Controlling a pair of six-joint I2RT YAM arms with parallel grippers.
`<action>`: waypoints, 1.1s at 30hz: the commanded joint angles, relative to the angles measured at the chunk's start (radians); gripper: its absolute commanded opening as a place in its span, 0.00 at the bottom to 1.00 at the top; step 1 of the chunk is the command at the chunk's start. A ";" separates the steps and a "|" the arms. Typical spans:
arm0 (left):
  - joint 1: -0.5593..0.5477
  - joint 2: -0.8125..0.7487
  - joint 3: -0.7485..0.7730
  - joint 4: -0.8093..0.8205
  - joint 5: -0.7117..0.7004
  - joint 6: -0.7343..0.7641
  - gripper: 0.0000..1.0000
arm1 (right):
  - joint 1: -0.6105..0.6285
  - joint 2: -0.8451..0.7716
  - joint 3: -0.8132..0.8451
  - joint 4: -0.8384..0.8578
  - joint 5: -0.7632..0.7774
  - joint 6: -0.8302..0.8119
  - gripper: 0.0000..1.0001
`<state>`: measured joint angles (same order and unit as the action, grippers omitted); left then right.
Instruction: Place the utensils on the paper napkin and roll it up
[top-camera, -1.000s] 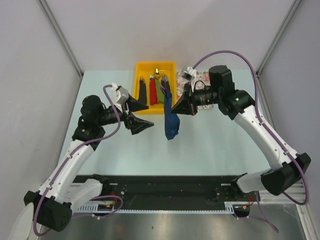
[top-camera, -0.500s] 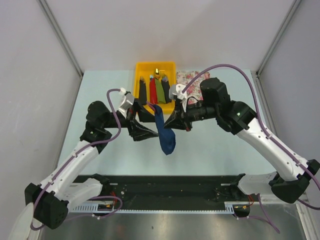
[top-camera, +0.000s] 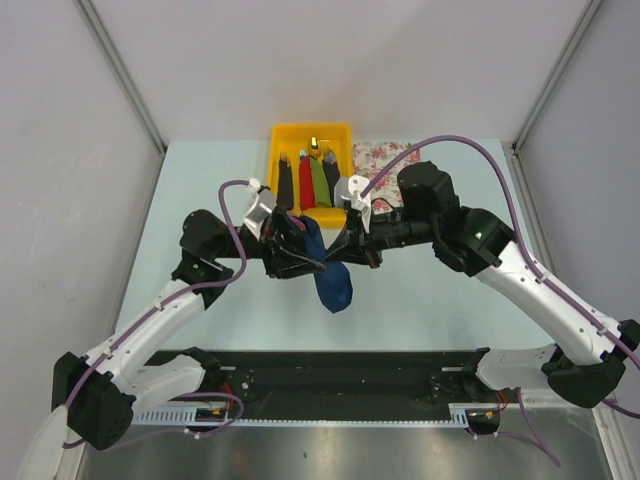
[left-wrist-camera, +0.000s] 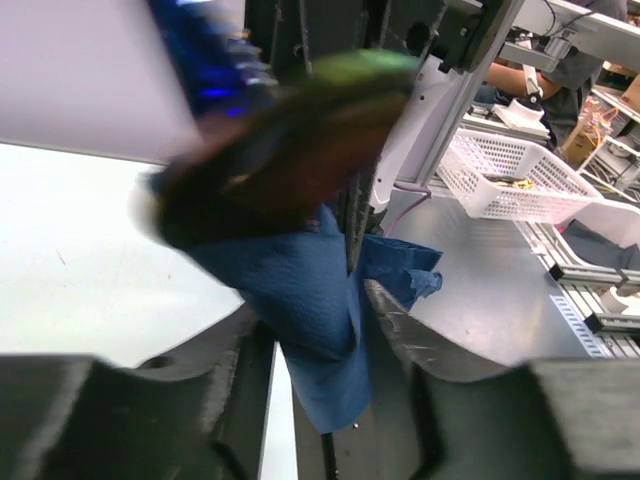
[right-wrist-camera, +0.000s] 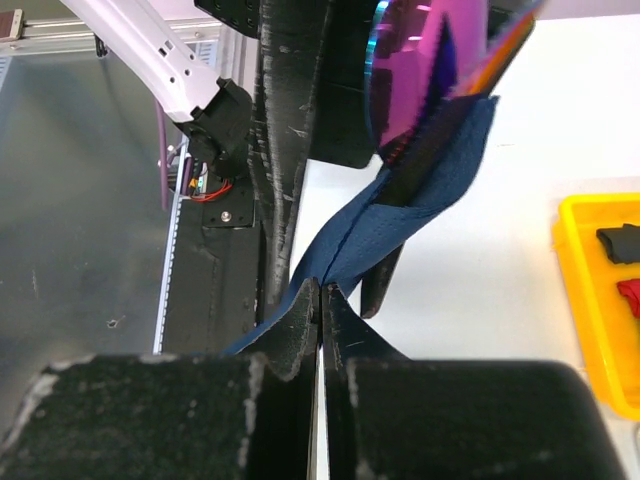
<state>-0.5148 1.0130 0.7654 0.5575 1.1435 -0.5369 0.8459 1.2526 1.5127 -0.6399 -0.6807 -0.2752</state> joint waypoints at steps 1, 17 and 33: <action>-0.014 0.010 0.003 0.082 -0.008 -0.018 0.37 | 0.005 -0.045 0.006 0.080 0.006 -0.013 0.00; 0.091 -0.022 0.064 -0.079 -0.116 0.051 0.00 | -0.013 -0.107 -0.098 -0.010 0.096 0.100 0.89; 0.094 -0.033 0.097 -0.044 -0.116 -0.012 0.00 | -0.223 -0.058 -0.183 0.091 -0.032 0.271 0.05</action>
<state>-0.4240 1.0164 0.8062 0.4461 1.0061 -0.5156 0.6785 1.1851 1.3163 -0.6094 -0.6224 -0.0551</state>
